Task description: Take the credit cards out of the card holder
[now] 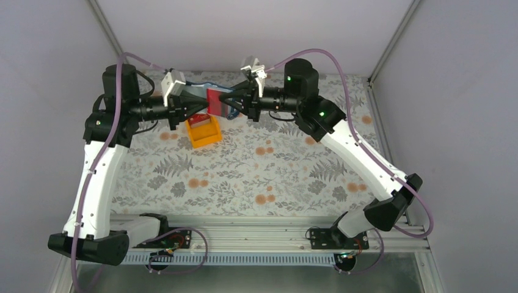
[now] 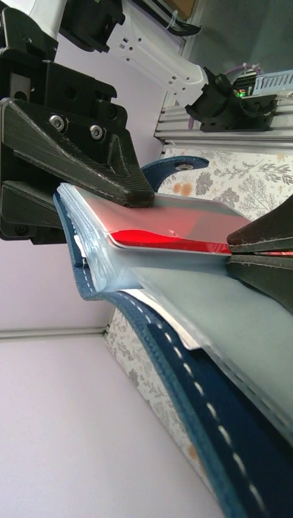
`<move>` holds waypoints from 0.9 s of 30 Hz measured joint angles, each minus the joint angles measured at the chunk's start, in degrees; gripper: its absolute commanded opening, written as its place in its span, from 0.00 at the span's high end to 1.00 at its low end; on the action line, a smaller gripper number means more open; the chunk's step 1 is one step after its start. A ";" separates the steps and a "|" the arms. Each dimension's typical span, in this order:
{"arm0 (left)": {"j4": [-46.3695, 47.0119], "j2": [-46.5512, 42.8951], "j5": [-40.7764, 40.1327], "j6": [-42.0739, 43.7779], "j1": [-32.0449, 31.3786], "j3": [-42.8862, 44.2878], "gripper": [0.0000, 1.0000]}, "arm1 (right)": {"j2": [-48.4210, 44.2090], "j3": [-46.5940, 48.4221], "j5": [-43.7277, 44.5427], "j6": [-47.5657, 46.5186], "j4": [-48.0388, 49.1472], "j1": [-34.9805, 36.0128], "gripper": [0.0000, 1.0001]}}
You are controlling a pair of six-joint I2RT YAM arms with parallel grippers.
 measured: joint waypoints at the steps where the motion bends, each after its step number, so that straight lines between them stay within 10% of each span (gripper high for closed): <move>1: -0.31 -0.22 0.02 0.22 0.02 0.00 0.98 | 0.00 0.09 -0.37 -0.26 -0.22 0.00 0.92; 13: -2.36 -1.42 3.61 0.57 1.29 -0.81 0.98 | -0.02 -0.59 -7.58 -4.55 0.15 -0.79 0.77; 27: -3.76 -0.92 5.77 3.21 1.86 -2.29 0.98 | 0.07 -2.01 -11.32 -5.57 -0.66 -3.93 0.94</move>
